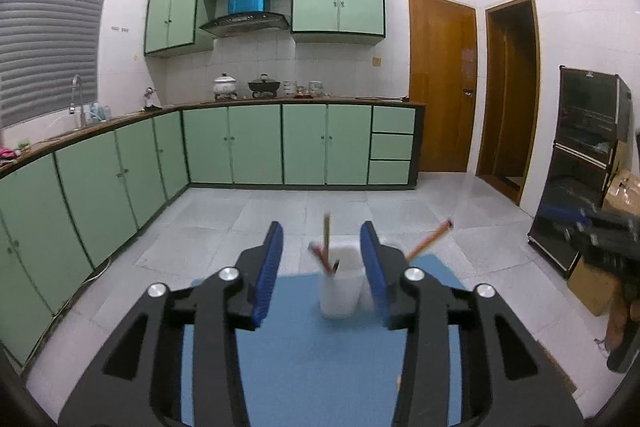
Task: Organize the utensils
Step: 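Open the left gripper over the white cup while the right gripper releases its chopstick into it, then move both open grippers back to the last two chopsticks on the table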
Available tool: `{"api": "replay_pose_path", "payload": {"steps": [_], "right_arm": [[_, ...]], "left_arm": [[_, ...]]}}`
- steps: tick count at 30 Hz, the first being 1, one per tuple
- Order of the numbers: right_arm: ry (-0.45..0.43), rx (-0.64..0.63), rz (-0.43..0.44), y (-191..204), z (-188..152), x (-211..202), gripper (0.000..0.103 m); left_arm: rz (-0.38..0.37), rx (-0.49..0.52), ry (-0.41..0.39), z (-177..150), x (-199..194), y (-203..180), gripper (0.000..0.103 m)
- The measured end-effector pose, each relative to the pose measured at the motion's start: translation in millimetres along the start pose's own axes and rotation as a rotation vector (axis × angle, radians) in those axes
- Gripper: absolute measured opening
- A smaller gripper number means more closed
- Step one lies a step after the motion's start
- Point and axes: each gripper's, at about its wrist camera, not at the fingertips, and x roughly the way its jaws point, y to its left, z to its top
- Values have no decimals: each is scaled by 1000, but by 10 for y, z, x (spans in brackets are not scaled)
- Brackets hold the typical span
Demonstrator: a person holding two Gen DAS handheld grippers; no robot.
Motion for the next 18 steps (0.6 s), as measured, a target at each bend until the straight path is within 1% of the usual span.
{"api": "replay_pose_path", "payload": {"steps": [1, 3, 5, 6, 9, 10, 11, 12, 14, 18], "right_arm": [[6, -9, -6, 64, -233, -81, 22], [21, -23, -15, 200, -719, -235, 22], [33, -37, -27, 334, -1139, -354, 22], [45, -36, -33, 426, -1434, -416, 22], [87, -5, -30, 616, -1962, -461, 22], [113, 17, -20, 699, -2166, -455, 22], [133, 32, -13, 778, -2327, -442, 23], [147, 39, -7, 866, -2463, -428, 23], [159, 38, 2, 994, -2623, -409, 23], [178, 28, 14, 1133, -2735, -356, 25]], "left_arm": [[13, 10, -7, -176, -154, 1, 45], [26, 12, -8, -403, -364, -5, 48], [42, -9, -3, -692, -593, 7, 51], [48, -23, 3, -848, -713, 7, 53], [66, -62, 19, -1228, -995, 1, 57], [74, -73, 34, -1393, -1082, -23, 57], [77, -83, 43, -1473, -1134, -24, 57], [85, -94, 55, -1599, -1199, -44, 57], [89, -123, 74, -1761, -1303, -43, 57], [101, -156, 97, -1927, -1421, 2, 57]]}}
